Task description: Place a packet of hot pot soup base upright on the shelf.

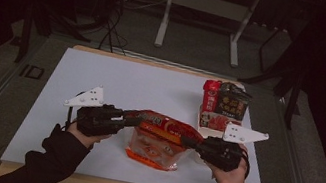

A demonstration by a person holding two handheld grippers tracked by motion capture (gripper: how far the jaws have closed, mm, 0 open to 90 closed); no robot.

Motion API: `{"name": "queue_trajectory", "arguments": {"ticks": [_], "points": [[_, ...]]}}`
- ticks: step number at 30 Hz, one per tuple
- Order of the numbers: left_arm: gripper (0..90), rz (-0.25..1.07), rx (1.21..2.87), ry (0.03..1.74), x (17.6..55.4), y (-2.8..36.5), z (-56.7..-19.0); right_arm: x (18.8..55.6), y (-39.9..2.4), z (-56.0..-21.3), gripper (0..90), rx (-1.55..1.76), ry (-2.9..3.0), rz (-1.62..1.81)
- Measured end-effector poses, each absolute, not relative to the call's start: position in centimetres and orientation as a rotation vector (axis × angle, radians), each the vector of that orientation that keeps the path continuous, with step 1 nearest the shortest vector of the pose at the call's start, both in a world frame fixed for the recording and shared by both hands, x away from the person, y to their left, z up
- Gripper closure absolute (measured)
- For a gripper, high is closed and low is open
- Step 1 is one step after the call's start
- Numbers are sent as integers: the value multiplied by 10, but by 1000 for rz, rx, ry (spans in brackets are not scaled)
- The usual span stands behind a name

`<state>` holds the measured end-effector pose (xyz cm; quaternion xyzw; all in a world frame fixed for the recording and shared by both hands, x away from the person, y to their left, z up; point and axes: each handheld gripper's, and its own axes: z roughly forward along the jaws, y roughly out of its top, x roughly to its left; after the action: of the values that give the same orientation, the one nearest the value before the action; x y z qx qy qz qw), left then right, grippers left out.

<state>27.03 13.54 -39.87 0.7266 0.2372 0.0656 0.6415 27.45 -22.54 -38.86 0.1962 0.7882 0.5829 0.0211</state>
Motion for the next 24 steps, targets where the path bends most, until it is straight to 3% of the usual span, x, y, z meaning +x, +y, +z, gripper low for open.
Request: {"name": "queue_trajectory", "arguments": {"ticks": [7, 13, 18, 22, 24], "points": [[384, 187, 1671, 565, 269, 134, -403, 278, -229, -376, 900, 582, 2410, 1783], [179, 162, 1685, 567, 269, 135, -412, 279, -238, -363, 900, 551, 2365, 1794], [127, 152, 1699, 619, 268, 138, -424, 282, -250, -345, 900, 535, 2309, 1808], [17, 155, 1706, 661, 267, 145, -437, 286, -262, -330, 900, 524, 2262, 1812], [17, 149, 1709, 676, 266, 150, -443, 287, -269, -322, 900, 524, 2224, 1816]]}}
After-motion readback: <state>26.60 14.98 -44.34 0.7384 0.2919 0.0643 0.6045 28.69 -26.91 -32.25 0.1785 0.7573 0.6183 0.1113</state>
